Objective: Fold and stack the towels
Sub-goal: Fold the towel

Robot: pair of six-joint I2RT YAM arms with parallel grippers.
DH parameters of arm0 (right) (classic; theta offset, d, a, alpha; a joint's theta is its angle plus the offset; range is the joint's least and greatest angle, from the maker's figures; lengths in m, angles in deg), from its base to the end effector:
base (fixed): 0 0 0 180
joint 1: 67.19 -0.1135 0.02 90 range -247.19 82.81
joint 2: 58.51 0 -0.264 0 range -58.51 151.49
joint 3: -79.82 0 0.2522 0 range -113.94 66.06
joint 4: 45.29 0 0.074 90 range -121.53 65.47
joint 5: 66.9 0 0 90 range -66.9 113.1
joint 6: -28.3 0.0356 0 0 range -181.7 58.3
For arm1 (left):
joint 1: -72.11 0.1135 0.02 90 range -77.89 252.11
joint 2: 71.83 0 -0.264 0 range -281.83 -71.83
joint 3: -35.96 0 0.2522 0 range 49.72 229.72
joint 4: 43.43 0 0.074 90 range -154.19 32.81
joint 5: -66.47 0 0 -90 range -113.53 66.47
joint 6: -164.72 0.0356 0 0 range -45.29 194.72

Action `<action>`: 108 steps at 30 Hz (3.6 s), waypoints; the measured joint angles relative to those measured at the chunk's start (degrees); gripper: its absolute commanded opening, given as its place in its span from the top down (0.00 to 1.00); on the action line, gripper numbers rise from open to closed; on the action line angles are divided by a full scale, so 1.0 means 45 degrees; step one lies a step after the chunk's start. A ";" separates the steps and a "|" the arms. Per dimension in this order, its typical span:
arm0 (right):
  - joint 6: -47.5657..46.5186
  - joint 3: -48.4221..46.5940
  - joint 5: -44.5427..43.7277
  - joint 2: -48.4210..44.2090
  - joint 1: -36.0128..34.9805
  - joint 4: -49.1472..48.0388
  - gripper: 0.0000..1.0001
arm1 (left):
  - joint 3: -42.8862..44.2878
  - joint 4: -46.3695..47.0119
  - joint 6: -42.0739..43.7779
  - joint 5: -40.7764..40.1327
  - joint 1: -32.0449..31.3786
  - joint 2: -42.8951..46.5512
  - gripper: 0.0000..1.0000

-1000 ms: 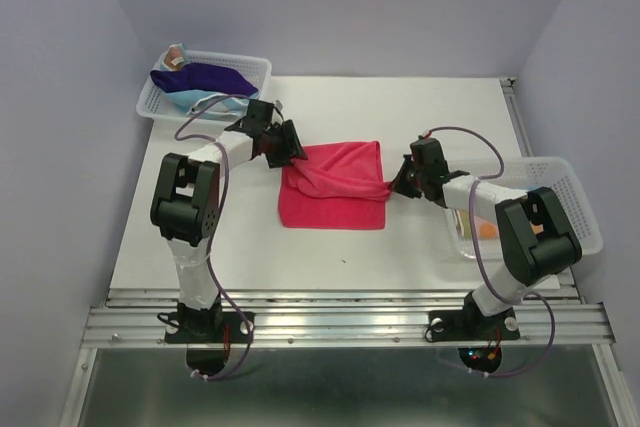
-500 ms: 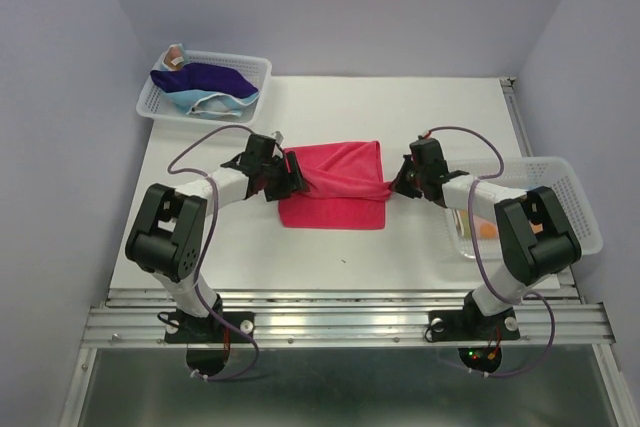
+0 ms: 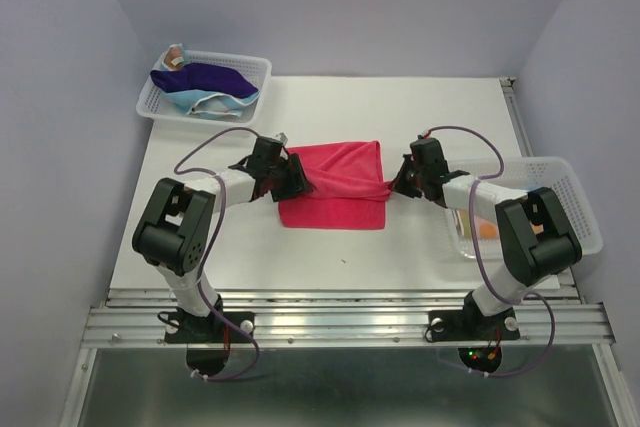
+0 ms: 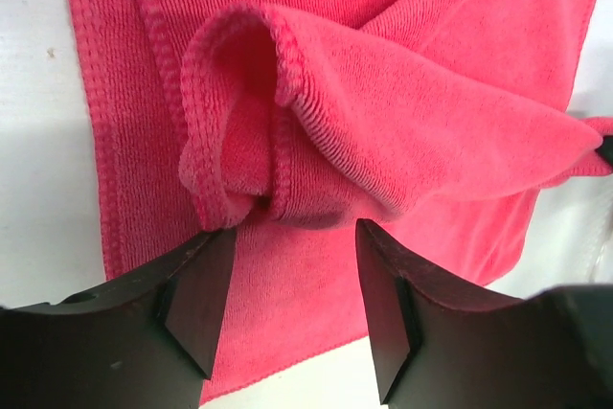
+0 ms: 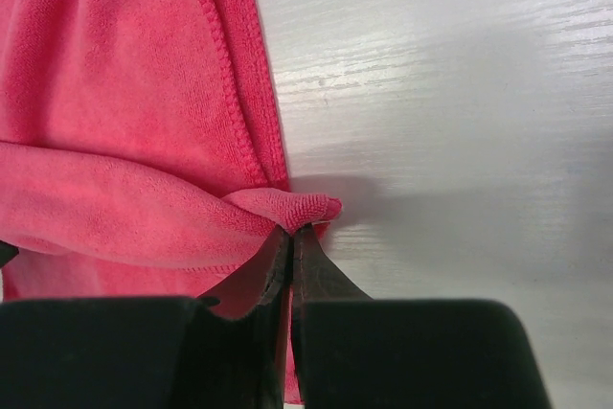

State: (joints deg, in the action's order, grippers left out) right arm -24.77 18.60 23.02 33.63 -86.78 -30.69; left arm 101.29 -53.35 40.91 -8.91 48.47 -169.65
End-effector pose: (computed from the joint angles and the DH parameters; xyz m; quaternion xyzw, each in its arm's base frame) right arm 0.3043 0.1083 0.1695 0.1398 0.9150 0.1786 0.3337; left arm 0.3159 -0.1481 0.1664 -0.0293 0.9085 -0.2944 0.2950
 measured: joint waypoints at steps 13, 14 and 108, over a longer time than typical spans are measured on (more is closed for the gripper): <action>-0.0015 0.0000 0.0015 -0.0112 0.0000 0.0005 0.99 | 0.0214 0.0175 0.0087 -0.0282 -0.0316 -0.0330 0.69; -0.0019 0.0000 0.0015 -0.0131 0.0000 0.0010 0.99 | 0.0214 0.0146 0.0097 -0.0301 -0.0311 -0.0345 0.73; -0.2900 -1.3746 -0.1030 0.7145 0.1054 0.0257 0.99 | 1.7452 -0.4459 0.2652 0.0622 0.2453 -0.7271 1.00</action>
State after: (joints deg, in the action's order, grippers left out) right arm -37.82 -43.26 18.39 65.78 -82.04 -29.53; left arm 179.82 -73.42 52.85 -6.12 59.51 -202.37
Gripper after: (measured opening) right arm 0.034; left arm 0.095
